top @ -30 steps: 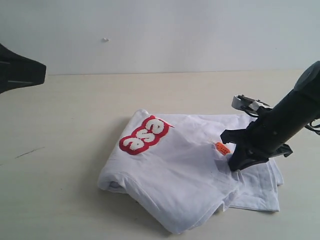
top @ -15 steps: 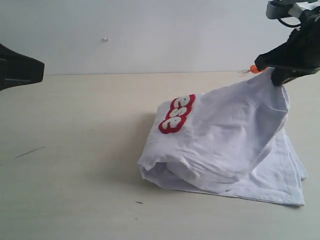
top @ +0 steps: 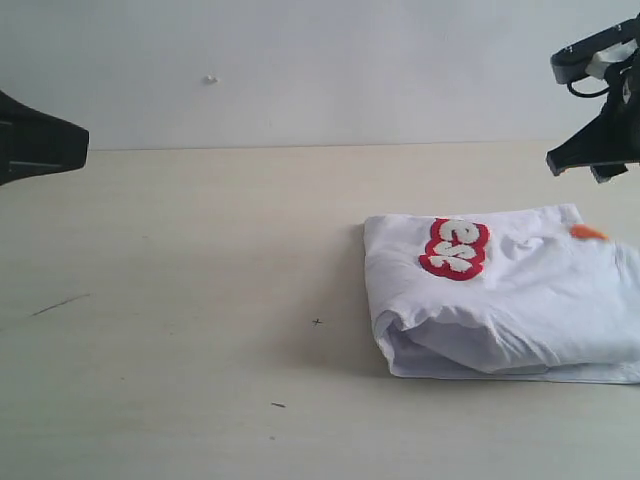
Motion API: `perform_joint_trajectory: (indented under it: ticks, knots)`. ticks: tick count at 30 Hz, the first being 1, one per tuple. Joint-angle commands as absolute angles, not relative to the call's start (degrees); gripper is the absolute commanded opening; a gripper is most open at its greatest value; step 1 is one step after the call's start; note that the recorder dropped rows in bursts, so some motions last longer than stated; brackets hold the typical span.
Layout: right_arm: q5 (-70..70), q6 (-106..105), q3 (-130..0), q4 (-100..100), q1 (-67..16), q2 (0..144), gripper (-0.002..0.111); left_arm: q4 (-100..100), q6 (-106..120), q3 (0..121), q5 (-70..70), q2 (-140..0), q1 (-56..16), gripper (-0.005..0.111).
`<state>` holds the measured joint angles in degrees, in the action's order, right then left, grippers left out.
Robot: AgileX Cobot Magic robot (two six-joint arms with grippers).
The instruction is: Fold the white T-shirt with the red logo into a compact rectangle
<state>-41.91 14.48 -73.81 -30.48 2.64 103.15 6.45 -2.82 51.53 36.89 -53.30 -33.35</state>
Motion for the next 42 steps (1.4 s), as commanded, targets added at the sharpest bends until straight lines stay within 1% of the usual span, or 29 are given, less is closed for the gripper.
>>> perform_joint_trajectory:
  ticks: [1, 2, 4, 7, 8, 9, 10, 13, 14, 19, 25, 29, 33, 38, 42]
  knots:
    - [-45.7, 16.8, -74.1, -29.9, 2.7, 106.1, 0.050, 7.3, -3.2, 51.2, 37.1, -52.9, -33.3, 0.046]
    - [-45.7, 16.8, -74.1, -28.2, 2.7, 106.4, 0.049, 7.5, -3.2, 51.2, 37.2, -52.9, -33.3, 0.046]
    - [-45.7, 12.4, -74.1, -20.3, 2.7, 106.6, 0.041, 8.0, -3.2, 51.0, 37.3, -52.9, -33.5, 0.046]
    - [-45.7, -6.4, -74.1, -1.0, 2.7, 106.6, 0.019, 8.0, -1.6, 48.7, 37.0, -53.3, -35.6, 0.044]
    - [-46.3, -16.7, -74.1, 9.4, 2.7, 106.8, 0.008, 8.0, -1.3, 47.0, 36.1, -53.9, -36.9, 0.038]
    - [-46.8, -22.1, -74.1, 16.3, 2.7, 106.9, 0.002, 8.0, -0.6, 46.2, 35.9, -54.3, -37.7, 0.032]
    - [-47.8, -27.2, -74.1, 22.2, 2.7, 107.2, 0.000, 8.0, 0.0, 45.7, 35.9, -54.6, -38.3, 0.025]
    - [-50.7, -34.5, -74.1, 31.7, 1.9, 108.6, 0.000, 7.9, 0.0, 45.2, 36.0, -54.7, -38.9, 0.002]
    - [-50.7, -34.0, -74.1, 31.1, 1.0, 109.4, 0.000, 7.7, 0.3, 45.2, 36.0, -54.6, -38.9, 0.000]
    - [-49.5, -25.8, -74.1, 22.8, -5.1, 115.1, 0.000, 7.7, 0.4, 45.2, 35.7, -53.7, -38.9, 0.000]
    - [-47.8, -24.7, -74.1, 22.5, -11.3, 121.0, 0.000, 7.7, 0.4, 45.2, 35.6, -53.7, -38.9, 0.000]
    - [-47.4, -26.1, -74.7, 26.2, -14.8, 123.3, 0.000, 7.7, 0.4, 45.2, 35.3, -53.7, -38.9, 0.000]
    - [-47.8, -32.3, -76.7, 33.8, -18.1, 124.0, 0.000, 7.7, 0.4, 45.2, 35.2, -53.7, -38.9, 0.000]
    - [-48.0, -33.0, -80.9, 34.7, -21.4, 124.1, 0.000, 7.7, 0.4, 45.2, 35.2, -53.6, -38.9, 0.000]
    - [-47.6, -29.5, -83.6, 32.6, -20.8, 122.0, 0.000, 6.6, 0.4, 45.2, 35.2, -53.6, -38.9, 0.000]
